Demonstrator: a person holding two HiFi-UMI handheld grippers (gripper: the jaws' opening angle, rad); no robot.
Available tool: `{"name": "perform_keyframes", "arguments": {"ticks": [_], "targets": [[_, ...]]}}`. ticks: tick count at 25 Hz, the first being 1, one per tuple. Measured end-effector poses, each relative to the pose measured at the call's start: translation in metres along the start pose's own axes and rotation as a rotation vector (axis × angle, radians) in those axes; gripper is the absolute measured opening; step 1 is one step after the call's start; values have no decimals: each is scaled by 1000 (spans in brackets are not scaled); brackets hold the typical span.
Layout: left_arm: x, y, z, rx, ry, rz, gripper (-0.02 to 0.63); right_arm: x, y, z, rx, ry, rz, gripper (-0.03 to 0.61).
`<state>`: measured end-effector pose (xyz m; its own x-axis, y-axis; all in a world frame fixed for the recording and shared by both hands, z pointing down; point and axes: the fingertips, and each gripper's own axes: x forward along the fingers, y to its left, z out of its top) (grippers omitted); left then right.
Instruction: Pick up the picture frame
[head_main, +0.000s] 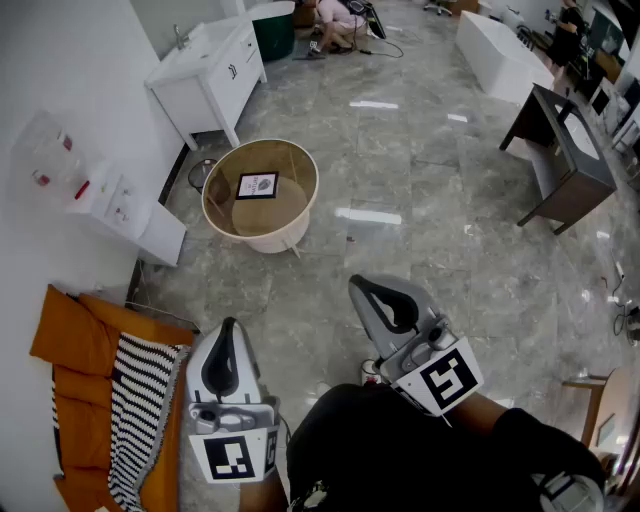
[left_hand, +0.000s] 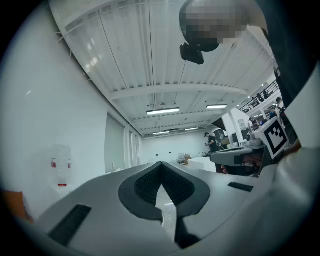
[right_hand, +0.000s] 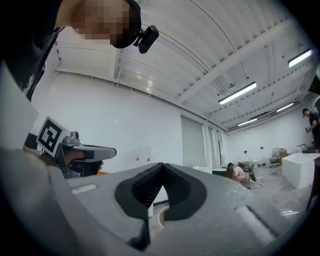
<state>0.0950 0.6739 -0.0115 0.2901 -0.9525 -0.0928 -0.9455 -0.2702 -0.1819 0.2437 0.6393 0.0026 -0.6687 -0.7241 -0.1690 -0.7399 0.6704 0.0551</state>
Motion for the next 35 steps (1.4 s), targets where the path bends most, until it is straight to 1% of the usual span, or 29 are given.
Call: {"name": "perform_keyframes", "arguments": {"ticks": [5, 7, 12, 16, 18, 20, 22, 25, 28, 32, 35], "targets": [[1, -8, 1, -20, -19, 8, 12, -3, -3, -1, 55, -11, 46, -5], [0, -11, 0, -30, -21, 13, 12, -5, -4, -4, 60, -10, 59, -5], [3, -30, -3, -45, 5, 18, 12, -15, -13, -13, 68, 28, 77, -5], [6, -52, -8, -83, 47, 31, 12, -28, -29, -15, 58, 15, 86, -3], [9, -66, -7, -74, 44, 34, 13, -39, -39, -17, 74, 27, 93, -3], [14, -81, -4, -38, 16, 25, 12, -49, -50, -21, 89, 41, 96, -3], [19, -89, -7, -18, 15, 18, 12, -51, -57, -31, 99, 65, 94, -3], [23, -92, -18, -35, 50, 22, 12, -49, -61, -38, 98, 67, 88, -3], [37, -88, -13, -35, 16, 25, 13, -43, -68, -41, 71, 80, 91, -3], [52, -84, -21, -24, 28, 46, 12, -32, -81, -44, 64, 74, 100, -3], [61, -78, -27, -22, 22, 52, 12, -20, -84, -47, 67, 76, 101, -3]]}}
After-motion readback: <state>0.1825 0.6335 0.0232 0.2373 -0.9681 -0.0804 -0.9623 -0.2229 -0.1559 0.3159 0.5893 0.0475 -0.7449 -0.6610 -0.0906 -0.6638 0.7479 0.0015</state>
